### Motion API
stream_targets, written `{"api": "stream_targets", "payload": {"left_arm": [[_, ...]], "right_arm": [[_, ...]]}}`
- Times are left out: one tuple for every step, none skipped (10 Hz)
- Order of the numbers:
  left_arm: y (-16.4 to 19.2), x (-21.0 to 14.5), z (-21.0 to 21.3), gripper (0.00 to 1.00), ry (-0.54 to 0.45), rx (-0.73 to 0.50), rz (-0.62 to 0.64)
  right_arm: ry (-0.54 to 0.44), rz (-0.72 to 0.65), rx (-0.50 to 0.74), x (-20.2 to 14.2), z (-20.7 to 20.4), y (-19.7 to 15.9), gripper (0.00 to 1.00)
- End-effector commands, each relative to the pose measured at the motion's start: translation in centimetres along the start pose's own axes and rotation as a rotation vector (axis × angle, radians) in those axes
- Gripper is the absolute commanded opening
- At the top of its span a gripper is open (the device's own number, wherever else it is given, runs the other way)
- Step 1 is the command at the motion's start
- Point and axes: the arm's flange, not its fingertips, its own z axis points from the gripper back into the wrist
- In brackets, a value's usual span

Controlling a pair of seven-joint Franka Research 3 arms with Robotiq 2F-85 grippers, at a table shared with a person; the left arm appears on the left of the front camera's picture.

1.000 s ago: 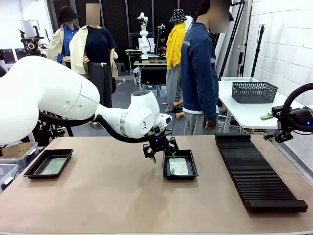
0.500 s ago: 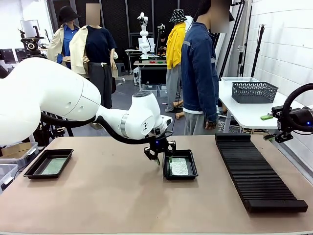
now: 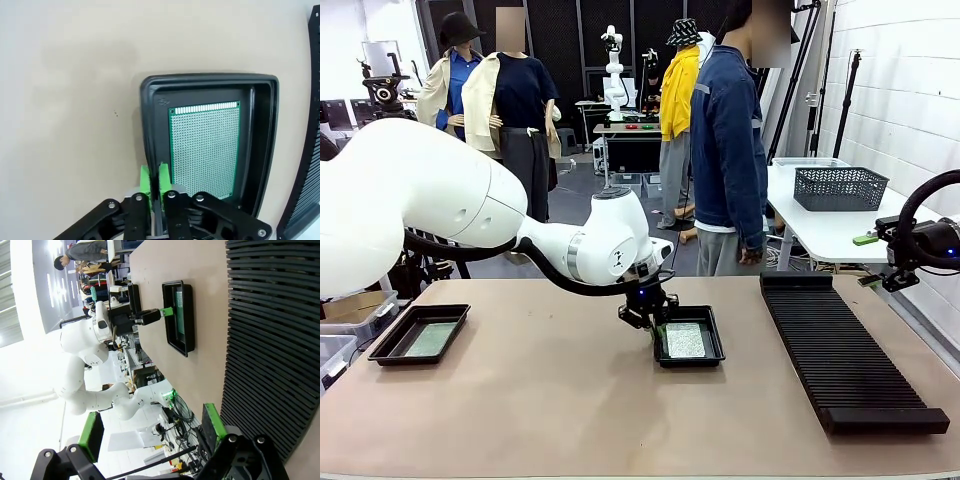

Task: Inspect and transfer BCBs to ESD trays.
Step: Pick up the ESD tray and place it on the left side of the table.

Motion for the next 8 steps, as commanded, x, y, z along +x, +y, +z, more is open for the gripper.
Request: {"api": "stream_targets", "payload": {"left_arm": [[0.25, 0.53, 0.59, 0.0, 0.05, -0.012, -0.018], [0.0, 0.0, 0.0, 0.0, 0.0, 0.0, 0.0], [0.0, 0.0, 0.0, 0.0, 0.0, 0.0, 0.0], [0.0, 0.0, 0.0, 0.0, 0.0, 0.0, 0.0], [0.0, 0.0, 0.0, 0.0, 0.0, 0.0, 0.0], [0.0, 0.0, 0.0, 0.0, 0.0, 0.0, 0.0], [0.0, 0.0, 0.0, 0.0, 0.0, 0.0, 0.0], [0.0, 0.0, 0.0, 0.0, 0.0, 0.0, 0.0]], "right_arm": [[-0.004, -0.001, -0.002, -0.26, -0.22, 0.17, 1.0], [-0.004, -0.001, -0.002, -0.26, -0.22, 0.17, 1.0], [-0.004, -0.001, -0.002, -0.26, -0.22, 0.17, 1.0], [-0.004, -0.001, -0.002, -0.26, -0.22, 0.17, 1.0], [-0.004, -0.001, -0.002, -0.26, -0.22, 0.17, 1.0], [-0.004, -0.001, -0.002, -0.26, -0.22, 0.17, 1.0], [-0.004, -0.001, -0.002, -0.26, -0.22, 0.17, 1.0], [-0.004, -0.001, -0.002, -0.26, -0.22, 0.17, 1.0]]}}
